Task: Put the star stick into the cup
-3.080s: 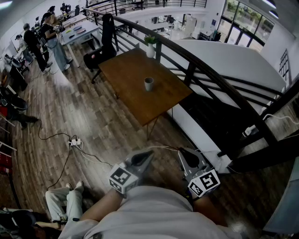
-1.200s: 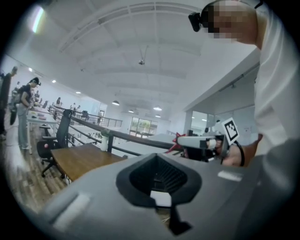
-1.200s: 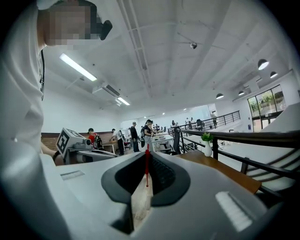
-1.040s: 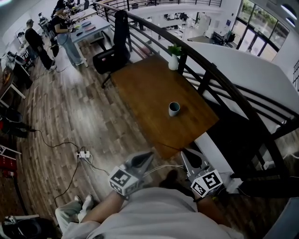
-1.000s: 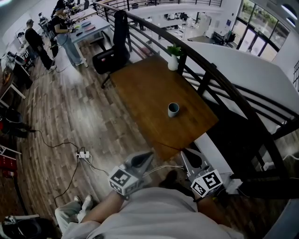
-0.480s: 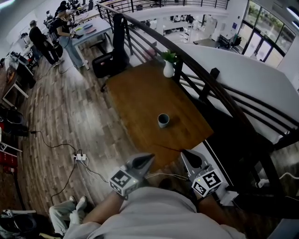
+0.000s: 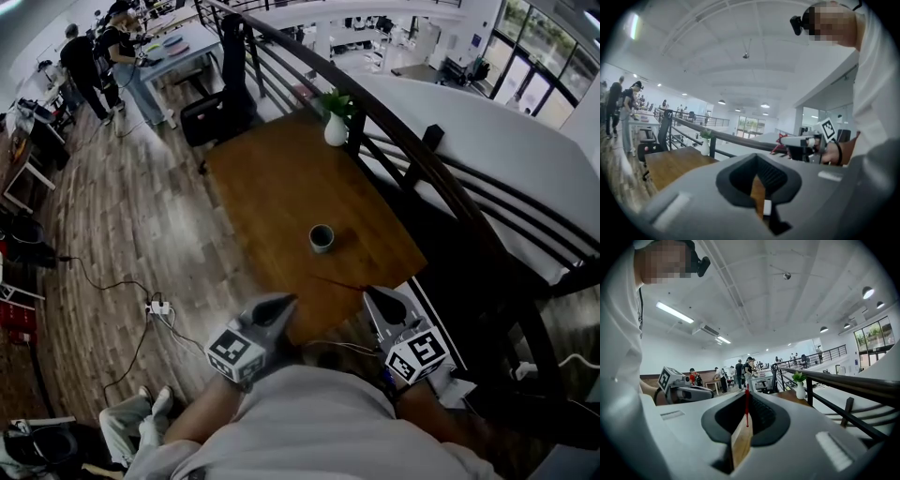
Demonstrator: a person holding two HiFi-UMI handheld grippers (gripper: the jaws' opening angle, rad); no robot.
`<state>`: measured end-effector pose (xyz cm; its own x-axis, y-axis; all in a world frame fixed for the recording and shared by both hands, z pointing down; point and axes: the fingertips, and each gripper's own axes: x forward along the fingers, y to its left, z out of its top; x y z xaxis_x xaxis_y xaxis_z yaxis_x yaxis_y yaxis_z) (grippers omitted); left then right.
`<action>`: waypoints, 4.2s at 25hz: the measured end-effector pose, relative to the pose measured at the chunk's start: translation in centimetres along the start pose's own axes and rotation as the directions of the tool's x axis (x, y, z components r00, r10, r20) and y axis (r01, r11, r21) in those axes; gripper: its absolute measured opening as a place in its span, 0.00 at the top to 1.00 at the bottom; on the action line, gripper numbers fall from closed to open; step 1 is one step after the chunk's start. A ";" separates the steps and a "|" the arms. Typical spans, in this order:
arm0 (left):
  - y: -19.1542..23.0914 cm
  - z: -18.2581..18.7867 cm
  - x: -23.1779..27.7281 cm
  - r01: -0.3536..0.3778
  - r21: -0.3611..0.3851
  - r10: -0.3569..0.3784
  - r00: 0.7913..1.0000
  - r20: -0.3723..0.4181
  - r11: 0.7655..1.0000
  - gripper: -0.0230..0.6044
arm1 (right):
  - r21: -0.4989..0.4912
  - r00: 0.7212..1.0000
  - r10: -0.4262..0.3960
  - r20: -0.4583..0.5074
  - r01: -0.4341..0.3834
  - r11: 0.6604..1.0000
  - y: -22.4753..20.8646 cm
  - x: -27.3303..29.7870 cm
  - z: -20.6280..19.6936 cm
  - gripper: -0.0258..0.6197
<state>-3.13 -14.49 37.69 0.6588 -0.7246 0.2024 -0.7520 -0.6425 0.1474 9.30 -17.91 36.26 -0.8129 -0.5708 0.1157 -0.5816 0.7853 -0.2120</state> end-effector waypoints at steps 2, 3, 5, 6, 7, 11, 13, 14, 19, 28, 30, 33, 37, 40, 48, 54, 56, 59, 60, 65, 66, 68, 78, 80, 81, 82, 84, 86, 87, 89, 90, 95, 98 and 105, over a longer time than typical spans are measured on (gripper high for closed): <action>0.9 -0.3 0.8 0.002 -0.003 -0.002 1.000 -0.004 1.000 0.96 | 0.002 1.000 -0.007 -0.005 0.007 1.000 -0.9 0.6 -0.1 0.92; 1.4 -0.3 1.1 0.004 -0.005 -0.004 1.000 -0.006 1.000 0.96 | 0.001 1.000 -0.009 -0.005 0.009 1.000 -1.3 0.9 -0.2 0.92; 2.3 -0.1 1.9 0.008 -0.010 -0.008 1.000 -0.008 1.000 0.96 | 0.007 1.000 -0.015 -0.012 0.015 1.000 -2.1 1.6 -0.2 0.92; 2.8 0.0 2.3 0.009 -0.013 -0.010 1.000 -0.009 1.000 0.96 | 0.013 1.000 -0.020 -0.019 0.020 1.000 -2.5 2.0 -0.3 0.92; 3.3 0.0 2.6 0.012 -0.014 -0.012 1.000 -0.011 1.000 0.96 | 0.020 0.999 -0.024 -0.026 0.025 0.999 -2.9 2.4 -0.3 0.92; 5.2 0.1 4.2 0.034 -0.026 -0.034 0.999 -0.021 0.999 0.96 | 0.034 0.998 -0.041 -0.041 0.042 0.999 -4.5 4.3 -0.7 0.92; 6.4 0.1 4.9 0.045 -0.035 -0.046 0.998 -0.031 0.998 0.96 | 0.031 0.998 -0.046 -0.044 0.047 0.998 -5.4 5.4 -0.8 0.92; 7.1 0.0 5.4 0.050 -0.038 -0.052 0.998 -0.037 0.998 0.96 | 0.033 0.998 -0.050 -0.046 0.051 0.998 -5.9 5.9 -0.9 0.92; 9.9 -0.7 7.4 0.077 -0.057 -0.081 0.995 -0.061 0.995 0.96 | 0.049 0.994 -0.087 -0.061 0.090 0.995 -8.1 8.1 -1.5 0.92; 14.8 -2.3 10.2 0.135 -0.068 -0.142 0.983 -0.115 0.989 0.96 | 0.009 0.982 -0.165 -0.094 0.166 0.986 -11.8 12.2 -3.1 0.92; 15.9 -3.2 10.8 0.139 -0.083 -0.148 0.981 -0.126 0.987 0.96 | -0.008 0.977 -0.185 -0.102 0.185 0.983 -12.7 13.0 -3.8 0.92; 17.3 -4.5 11.7 0.133 -0.100 -0.146 0.980 -0.136 0.986 0.96 | 0.000 0.972 -0.205 -0.113 0.206 0.979 -14.1 14.1 -4.9 0.92; 18.6 -6.0 12.7 0.146 -0.104 -0.160 0.976 -0.147 0.984 0.96 | 0.006 0.966 -0.213 -0.145 0.216 0.976 -15.3 15.4 -6.7 0.92; 19.5 -6.9 13.7 0.151 -0.110 -0.168 0.973 -0.156 0.982 0.96 | 0.014 0.962 -0.207 -0.176 0.213 0.977 -16.2 16.7 -8.5 0.92; 20.7 -9.8 15.9 0.157 -0.179 -0.191 0.963 -0.189 0.971 0.96 | 0.050 0.958 -0.186 -0.219 0.201 0.978 -17.6 18.9 -12.5 0.92; 21.2 -12.2 17.5 0.165 -0.155 -0.195 0.959 -0.204 0.974 0.96 | 0.043 0.953 -0.176 -0.246 0.192 0.980 -18.8 20.0 -15.5 0.92; 21.6 -13.3 17.8 0.167 -0.121 -0.192 0.955 -0.226 0.978 0.96 | 0.061 0.952 -0.172 -0.252 0.193 0.979 -19.0 20.5 -16.4 0.92; 22.5 -14.8 18.2 0.161 -0.123 -0.188 0.950 -0.250 0.979 0.96 | 0.083 0.950 -0.171 -0.260 0.198 0.977 -19.3 21.4 -17.6 0.92; 22.7 -15.3 18.3 0.160 -0.126 -0.187 0.949 -0.255 0.979 0.96 | 0.089 0.950 -0.171 -0.260 0.200 0.976 -19.5 21.6 -18.0 0.92; 22.4 -16.7 18.7 0.155 -0.109 -0.180 0.939 -0.292 0.982 0.96 | 0.099 0.950 -0.171 -0.261 0.202 0.974 -19.6 21.8 -19.2 0.92; 22.2 -16.8 18.8 0.160 -0.108 -0.185 0.939 -0.291 0.981 0.96 | 0.100 0.950 -0.170 -0.262 0.201 0.974 -19.7 21.8 -19.3 0.92; 21.9 -17.0 19.0 0.181 -0.101 -0.202 0.938 -0.282 0.978 0.96 | 0.098 0.950 -0.167 -0.263 0.199 0.975 -19.8 21.9 -19.3 0.92; 21.4 -16.5 18.5 0.197 -0.118 -0.222 0.937 -0.271 0.973 0.96 | 0.083 0.945 -0.182 -0.273 0.211 0.974 -20.2 21.8 -19.9 0.91; 21.4 -16.4 18.5 0.189 -0.122 -0.215 0.939 -0.268 0.974 0.96 | 0.087 0.946 -0.179 -0.270 0.209 0.974 -20.2 21.6 -19.8 0.89; 21.4 -16.4 18.5 0.187 -0.122 -0.214 0.940 -0.267 0.975 0.96 | 0.087 0.947 -0.176 -0.268 0.206 0.975 -20.2 21.5 -19.8 0.88; 21.3 -16.4 18.5 0.188 -0.121 -0.214 0.940 -0.266 0.975 0.96 | 0.086 0.948 -0.172 -0.269 0.202 0.976 -20.2 21.5 -19.8 0.87; 21.0 -16.3 18.4 0.192 -0.119 -0.217 0.940 -0.263 0.974 0.96 | 0.082 0.948 -0.165 -0.273 0.194 0.977 -20.0 21.3 -19.8 0.87; 20.6 -16.2 18.2 0.193 -0.119 -0.218 0.940 -0.262 0.974 0.96 | 0.076 0.948 -0.164 -0.271 0.191 0.979 -19.9 21.1 -19.6 0.86; 20.5 -16.1 18.1 0.192 -0.119 -0.217 0.941 -0.260 0.974 0.96 | 0.072 0.949 -0.165 -0.270 0.191 0.979 -19.9 20.9 -19.5 0.86; 20.2 -15.8 17.9 0.189 -0.118 -0.213 0.943 -0.255 0.975 0.96 | 0.071 0.950 -0.164 -0.266 0.189 0.979 -19.9 20.6 -19.2 0.86; 20.1 -15.7 17.8 0.187 -0.117 -0.211 0.945 -0.251 0.975 0.96 | 0.073 0.950 -0.163 -0.265 0.188 0.979 -19.8 20.4 -19.1 0.86; 19.1 -14.7 17.0 0.180 -0.103 -0.199 0.952 -0.231 0.978 0.96 | 0.053 0.953 -0.161 -0.256 0.180 0.982 -19.3 19.3 -18.0 0.85; 18.6 -13.8 16.3 0.172 -0.102 -0.190 0.959 -0.211 0.980 0.96 | 0.032 0.954 -0.170 -0.246 0.183 0.983 -18.9 18.5 -16.9 0.85; 15.4 -10.6 13.7 0.157 -0.065 -0.166 0.972 -0.167 0.985 0.96 | -0.006 0.964 -0.169 -0.206 0.171 0.985 -15.7 14.5 -13.4 0.85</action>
<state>-5.91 -31.67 53.04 0.7611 -0.5562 0.3338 -0.6392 -0.7305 0.2403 6.27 -35.30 54.32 -0.6915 -0.6334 0.3473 -0.7125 0.6772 -0.1835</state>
